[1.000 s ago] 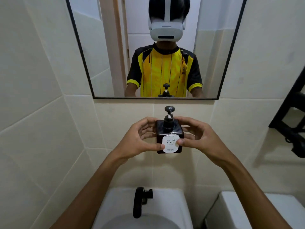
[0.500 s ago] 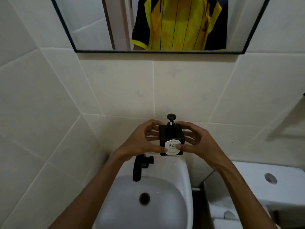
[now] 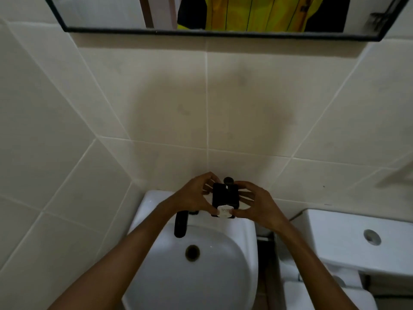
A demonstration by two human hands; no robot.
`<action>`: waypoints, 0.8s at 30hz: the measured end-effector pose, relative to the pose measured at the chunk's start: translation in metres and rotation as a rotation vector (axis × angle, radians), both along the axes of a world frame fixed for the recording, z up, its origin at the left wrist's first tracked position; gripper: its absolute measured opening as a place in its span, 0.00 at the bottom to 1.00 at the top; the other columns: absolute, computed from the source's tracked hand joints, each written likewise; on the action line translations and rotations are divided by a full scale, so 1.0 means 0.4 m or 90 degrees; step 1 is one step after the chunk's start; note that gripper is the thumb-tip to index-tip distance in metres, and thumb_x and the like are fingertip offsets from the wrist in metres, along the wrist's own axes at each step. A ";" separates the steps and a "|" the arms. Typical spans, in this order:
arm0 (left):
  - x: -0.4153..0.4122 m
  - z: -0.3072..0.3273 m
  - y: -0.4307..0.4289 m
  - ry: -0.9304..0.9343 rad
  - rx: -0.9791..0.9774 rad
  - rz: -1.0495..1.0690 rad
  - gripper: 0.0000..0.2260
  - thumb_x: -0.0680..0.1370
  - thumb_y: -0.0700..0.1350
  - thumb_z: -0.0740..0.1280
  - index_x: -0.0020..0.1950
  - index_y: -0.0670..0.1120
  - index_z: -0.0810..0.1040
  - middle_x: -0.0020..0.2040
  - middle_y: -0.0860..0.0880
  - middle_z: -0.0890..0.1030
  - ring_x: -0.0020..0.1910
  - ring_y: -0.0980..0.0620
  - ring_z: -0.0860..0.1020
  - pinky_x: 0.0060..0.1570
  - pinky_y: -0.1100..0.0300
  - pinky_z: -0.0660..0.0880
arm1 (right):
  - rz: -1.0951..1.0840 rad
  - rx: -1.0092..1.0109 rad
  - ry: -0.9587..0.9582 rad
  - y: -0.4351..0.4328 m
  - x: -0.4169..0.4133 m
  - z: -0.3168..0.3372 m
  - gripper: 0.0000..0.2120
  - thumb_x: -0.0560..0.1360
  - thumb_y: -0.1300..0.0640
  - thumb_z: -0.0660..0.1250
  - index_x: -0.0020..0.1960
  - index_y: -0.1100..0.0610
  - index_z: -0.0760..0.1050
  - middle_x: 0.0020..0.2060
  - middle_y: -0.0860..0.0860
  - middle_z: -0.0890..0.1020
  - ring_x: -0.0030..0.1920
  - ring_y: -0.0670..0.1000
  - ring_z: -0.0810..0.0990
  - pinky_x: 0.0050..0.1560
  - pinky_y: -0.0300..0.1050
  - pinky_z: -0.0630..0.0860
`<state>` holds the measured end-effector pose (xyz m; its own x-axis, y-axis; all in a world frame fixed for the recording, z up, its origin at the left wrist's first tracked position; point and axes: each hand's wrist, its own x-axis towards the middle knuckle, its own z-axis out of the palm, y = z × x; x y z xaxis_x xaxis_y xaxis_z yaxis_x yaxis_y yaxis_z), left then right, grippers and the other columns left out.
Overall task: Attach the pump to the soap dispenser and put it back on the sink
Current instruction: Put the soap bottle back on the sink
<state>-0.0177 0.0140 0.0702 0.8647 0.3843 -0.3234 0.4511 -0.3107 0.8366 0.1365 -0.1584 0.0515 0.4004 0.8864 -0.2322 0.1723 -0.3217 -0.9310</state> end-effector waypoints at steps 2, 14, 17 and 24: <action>0.007 -0.035 0.006 0.028 0.023 -0.026 0.35 0.58 0.36 0.85 0.62 0.44 0.75 0.57 0.46 0.81 0.54 0.51 0.79 0.53 0.72 0.75 | -0.004 -0.019 -0.003 0.002 -0.004 -0.035 0.37 0.61 0.65 0.84 0.64 0.48 0.72 0.58 0.44 0.80 0.58 0.41 0.80 0.57 0.28 0.77; 0.047 -0.145 0.030 0.203 0.165 -0.162 0.38 0.61 0.45 0.85 0.66 0.43 0.71 0.60 0.43 0.81 0.59 0.44 0.79 0.57 0.49 0.78 | 0.020 -0.100 -0.102 0.037 -0.020 -0.199 0.41 0.59 0.60 0.86 0.69 0.59 0.74 0.62 0.54 0.80 0.61 0.53 0.81 0.58 0.32 0.76; 0.054 -0.158 0.034 0.238 0.188 -0.164 0.40 0.60 0.45 0.85 0.67 0.43 0.72 0.62 0.42 0.80 0.61 0.42 0.78 0.58 0.49 0.77 | 0.022 -0.102 -0.141 0.051 -0.033 -0.216 0.42 0.59 0.58 0.86 0.70 0.59 0.74 0.63 0.55 0.80 0.61 0.53 0.81 0.62 0.41 0.78; 0.079 -0.167 0.042 0.305 0.235 -0.191 0.37 0.63 0.45 0.83 0.67 0.42 0.71 0.63 0.40 0.79 0.61 0.41 0.78 0.60 0.49 0.76 | 0.024 -0.124 -0.193 0.073 -0.050 -0.244 0.39 0.64 0.57 0.83 0.71 0.58 0.72 0.64 0.54 0.79 0.62 0.53 0.79 0.62 0.41 0.74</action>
